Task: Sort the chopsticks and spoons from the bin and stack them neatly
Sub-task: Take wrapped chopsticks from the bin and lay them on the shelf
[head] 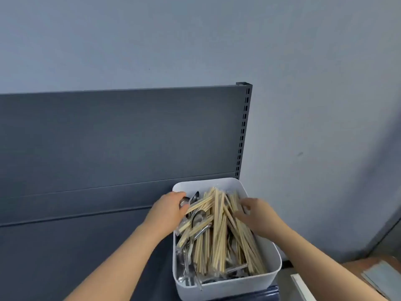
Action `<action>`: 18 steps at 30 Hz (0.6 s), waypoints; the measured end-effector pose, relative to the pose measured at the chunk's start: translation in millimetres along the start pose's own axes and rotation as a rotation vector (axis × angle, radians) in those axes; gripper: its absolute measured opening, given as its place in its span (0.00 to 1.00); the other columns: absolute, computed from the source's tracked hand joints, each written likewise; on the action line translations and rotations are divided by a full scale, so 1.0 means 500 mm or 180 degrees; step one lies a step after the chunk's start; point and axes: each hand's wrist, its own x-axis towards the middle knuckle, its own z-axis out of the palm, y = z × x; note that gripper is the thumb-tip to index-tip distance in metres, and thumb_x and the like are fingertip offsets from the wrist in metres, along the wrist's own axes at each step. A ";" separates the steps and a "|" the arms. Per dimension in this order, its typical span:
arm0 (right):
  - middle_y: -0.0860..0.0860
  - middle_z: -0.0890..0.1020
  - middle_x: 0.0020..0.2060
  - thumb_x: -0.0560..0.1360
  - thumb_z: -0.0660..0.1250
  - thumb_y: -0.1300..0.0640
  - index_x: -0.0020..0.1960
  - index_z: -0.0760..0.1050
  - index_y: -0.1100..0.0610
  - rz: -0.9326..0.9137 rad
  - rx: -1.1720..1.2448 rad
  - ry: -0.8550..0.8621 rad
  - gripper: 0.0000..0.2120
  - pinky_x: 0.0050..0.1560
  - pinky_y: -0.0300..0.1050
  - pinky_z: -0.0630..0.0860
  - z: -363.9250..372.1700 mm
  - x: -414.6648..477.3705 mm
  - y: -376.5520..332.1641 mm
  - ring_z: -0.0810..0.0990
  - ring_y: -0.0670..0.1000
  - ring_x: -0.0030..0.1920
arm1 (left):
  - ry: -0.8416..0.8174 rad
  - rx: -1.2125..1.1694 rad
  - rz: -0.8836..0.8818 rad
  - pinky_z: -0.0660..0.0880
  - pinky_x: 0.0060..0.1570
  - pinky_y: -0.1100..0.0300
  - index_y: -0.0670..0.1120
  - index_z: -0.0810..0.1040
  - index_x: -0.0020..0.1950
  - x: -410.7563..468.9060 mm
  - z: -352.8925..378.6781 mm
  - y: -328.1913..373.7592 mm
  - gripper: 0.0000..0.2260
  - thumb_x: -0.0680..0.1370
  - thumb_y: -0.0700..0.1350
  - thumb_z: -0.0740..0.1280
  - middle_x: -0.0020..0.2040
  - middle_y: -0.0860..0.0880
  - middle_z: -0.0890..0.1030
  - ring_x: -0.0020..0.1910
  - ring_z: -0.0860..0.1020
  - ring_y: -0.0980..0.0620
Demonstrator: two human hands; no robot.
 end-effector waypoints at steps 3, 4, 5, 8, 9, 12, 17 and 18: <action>0.50 0.78 0.42 0.75 0.65 0.51 0.53 0.75 0.55 0.0146 -0.0073 -0.0336 0.10 0.40 0.39 0.69 0.033 0.038 0.016 0.77 0.53 0.46 | -0.0181 0.0062 -0.0066 0.72 0.42 0.55 0.43 0.76 0.53 0.026 0.038 0.002 0.09 0.81 0.47 0.62 0.49 0.46 0.80 0.44 0.77 0.47; 0.51 0.78 0.40 0.75 0.65 0.52 0.47 0.75 0.58 0.0202 -0.0108 -0.0458 0.09 0.39 0.41 0.70 0.043 0.046 0.020 0.77 0.53 0.43 | -0.0227 0.0148 -0.0117 0.71 0.40 0.55 0.44 0.76 0.51 0.031 0.045 0.005 0.08 0.80 0.47 0.62 0.46 0.46 0.80 0.43 0.76 0.47; 0.52 0.76 0.38 0.74 0.64 0.53 0.40 0.72 0.57 0.0168 -0.0158 -0.0502 0.08 0.39 0.42 0.69 0.052 0.056 0.024 0.75 0.52 0.40 | -0.0253 0.0163 -0.0150 0.71 0.39 0.56 0.44 0.76 0.49 0.040 0.055 0.003 0.07 0.80 0.47 0.63 0.44 0.47 0.79 0.42 0.76 0.47; 0.51 0.72 0.35 0.75 0.64 0.55 0.32 0.63 0.55 0.0105 -0.0506 -0.0623 0.16 0.38 0.41 0.67 0.059 0.075 0.025 0.72 0.53 0.41 | -0.0406 0.0442 -0.0174 0.71 0.38 0.56 0.45 0.75 0.45 0.061 0.067 0.004 0.06 0.78 0.46 0.64 0.41 0.49 0.78 0.42 0.77 0.46; 0.50 0.70 0.32 0.75 0.65 0.55 0.32 0.62 0.55 0.0136 -0.0516 -0.0668 0.17 0.35 0.41 0.66 0.062 0.079 0.027 0.71 0.53 0.40 | -0.0460 0.0516 -0.0165 0.74 0.41 0.56 0.44 0.76 0.47 0.067 0.072 0.002 0.06 0.78 0.46 0.64 0.43 0.48 0.79 0.44 0.78 0.46; 0.49 0.68 0.28 0.72 0.69 0.53 0.30 0.63 0.56 0.0192 -0.0373 -0.0735 0.18 0.29 0.42 0.64 0.067 0.088 0.031 0.70 0.53 0.35 | -0.0532 0.0362 -0.0247 0.77 0.50 0.52 0.46 0.79 0.55 0.078 0.076 0.004 0.08 0.78 0.45 0.65 0.51 0.48 0.82 0.50 0.79 0.46; 0.50 0.66 0.27 0.72 0.67 0.58 0.29 0.62 0.56 0.0213 -0.0222 -0.0879 0.17 0.28 0.41 0.63 0.067 0.098 0.033 0.65 0.50 0.29 | -0.0413 -0.0734 -0.0606 0.77 0.46 0.54 0.47 0.76 0.54 0.061 0.069 0.020 0.06 0.80 0.43 0.62 0.47 0.48 0.81 0.43 0.80 0.51; 0.50 0.66 0.27 0.72 0.66 0.58 0.30 0.62 0.56 0.0212 -0.0207 -0.0913 0.17 0.28 0.40 0.62 0.066 0.098 0.033 0.65 0.49 0.28 | -0.0444 -0.0916 -0.0696 0.78 0.43 0.55 0.47 0.75 0.54 0.051 0.070 0.028 0.05 0.80 0.44 0.61 0.46 0.48 0.80 0.40 0.80 0.51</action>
